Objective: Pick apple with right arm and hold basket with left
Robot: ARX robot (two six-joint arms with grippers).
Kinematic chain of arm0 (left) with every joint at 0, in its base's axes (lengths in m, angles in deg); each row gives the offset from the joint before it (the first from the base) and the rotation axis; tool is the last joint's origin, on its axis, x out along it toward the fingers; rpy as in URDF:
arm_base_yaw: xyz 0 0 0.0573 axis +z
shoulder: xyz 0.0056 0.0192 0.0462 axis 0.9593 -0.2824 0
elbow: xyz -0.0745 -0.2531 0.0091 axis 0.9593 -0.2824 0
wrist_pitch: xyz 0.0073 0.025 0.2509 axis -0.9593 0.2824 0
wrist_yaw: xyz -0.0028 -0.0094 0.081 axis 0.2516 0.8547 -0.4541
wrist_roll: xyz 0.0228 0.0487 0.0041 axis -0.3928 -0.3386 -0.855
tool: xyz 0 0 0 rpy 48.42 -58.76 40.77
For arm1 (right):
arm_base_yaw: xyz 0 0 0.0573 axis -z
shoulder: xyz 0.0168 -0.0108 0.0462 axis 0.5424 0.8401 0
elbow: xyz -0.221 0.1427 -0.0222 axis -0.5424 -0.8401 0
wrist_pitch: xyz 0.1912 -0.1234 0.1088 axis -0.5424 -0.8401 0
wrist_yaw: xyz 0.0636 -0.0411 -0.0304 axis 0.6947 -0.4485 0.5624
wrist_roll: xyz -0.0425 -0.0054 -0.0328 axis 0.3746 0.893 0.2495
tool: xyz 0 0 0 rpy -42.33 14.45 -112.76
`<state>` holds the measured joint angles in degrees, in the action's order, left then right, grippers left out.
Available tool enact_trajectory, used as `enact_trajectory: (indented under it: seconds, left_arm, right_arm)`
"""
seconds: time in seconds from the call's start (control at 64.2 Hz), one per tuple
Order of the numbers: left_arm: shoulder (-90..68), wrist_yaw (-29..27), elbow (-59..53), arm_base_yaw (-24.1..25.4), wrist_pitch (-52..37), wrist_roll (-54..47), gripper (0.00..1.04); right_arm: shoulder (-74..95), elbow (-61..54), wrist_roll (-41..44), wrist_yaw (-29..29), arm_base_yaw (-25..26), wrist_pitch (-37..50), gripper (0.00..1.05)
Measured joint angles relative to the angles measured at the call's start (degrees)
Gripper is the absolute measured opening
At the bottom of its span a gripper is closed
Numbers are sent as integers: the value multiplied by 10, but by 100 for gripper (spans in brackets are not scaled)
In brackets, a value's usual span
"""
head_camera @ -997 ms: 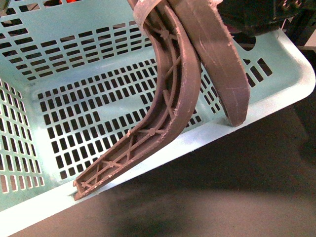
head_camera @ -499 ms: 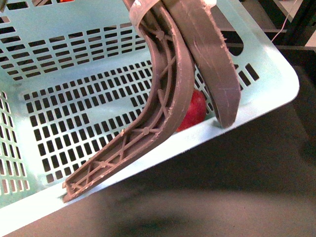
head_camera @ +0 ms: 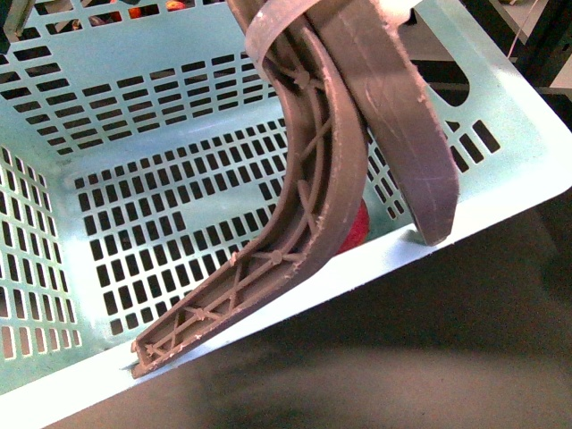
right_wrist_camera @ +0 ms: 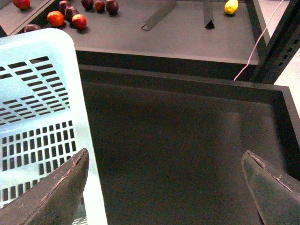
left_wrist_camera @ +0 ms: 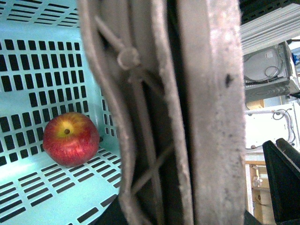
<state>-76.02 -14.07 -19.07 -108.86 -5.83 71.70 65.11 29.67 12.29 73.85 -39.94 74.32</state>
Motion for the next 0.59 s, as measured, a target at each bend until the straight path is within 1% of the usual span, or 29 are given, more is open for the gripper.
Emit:
enact_trajectory:
  seconds: [0.016, 0.047, 0.062, 0.078, 0.109, 0.125, 0.187, 0.218, 0.265, 0.296, 0.343, 0.374, 0.421, 0.483, 0.514, 0.53, 0.561, 0.592]
  left_arm:
    - [0, -1, 0, 0, 0, 0, 15]
    - [0, -2, 0, 0, 0, 0, 15]
    - [0, -4, 0, 0, 0, 0, 15]
    - [0, -5, 0, 0, 0, 0, 15]
    - [0, -7, 0, 0, 0, -1, 15]
    - [0, -8, 0, 0, 0, -2, 15]
    - [0, -8, 0, 1, 0, -3, 15]
    - [0, -8, 0, 1, 0, -2, 15]
    - [0, -8, 0, 1, 0, -3, 15]
    - [0, -7, 0, 1, 0, -3, 15]
    - [0, -6, 0, 1, 0, -2, 15]
    - [0, -5, 0, 1, 0, -2, 15]
    - [0, -4, 0, 1, 0, -2, 15]
    - [0, -3, 0, 1, 0, -2, 15]
    - [0, -3, 0, 1, 0, -2, 15]
    - [0, -3, 0, 1, 0, -2, 15]
    - [0, -4, 0, 1, 0, -2, 15]
    - [0, -4, 0, 1, 0, -2, 15]
  right_arm:
    - [0, 0, -1, -2, 0, 2, 96]
    - [-1, -14, -1, -27, -3, 40, 92]
    - [-2, -21, -1, -38, -3, 60, 91]
    - [-5, -37, -1, -56, -4, 101, 87]
    - [-8, -54, -1, -67, -4, 138, 84]
    - [-12, -70, -1, -73, -4, 172, 80]
    - [-27, -115, -1, -77, 2, 240, 70]
    - [-33, -127, -2, -78, 4, 252, 66]
    - [-50, -151, -2, -75, 9, 268, 58]
    - [-57, -160, -2, -74, 11, 271, 54]
    - [-71, -180, -2, -68, 16, 276, 46]
    - [-76, -187, -1, -66, 17, 277, 42]
    - [-89, -204, -1, -63, 21, 278, 33]
    - [-102, -219, -1, -59, 24, 278, 24]
    - [-110, -228, -2, -50, 30, 278, 19]
    - [-116, -234, -1, -34, 38, 278, 16]
    - [-125, -242, -1, -20, 50, 278, 10]
    - [-131, -247, -1, -18, 56, 278, 7]
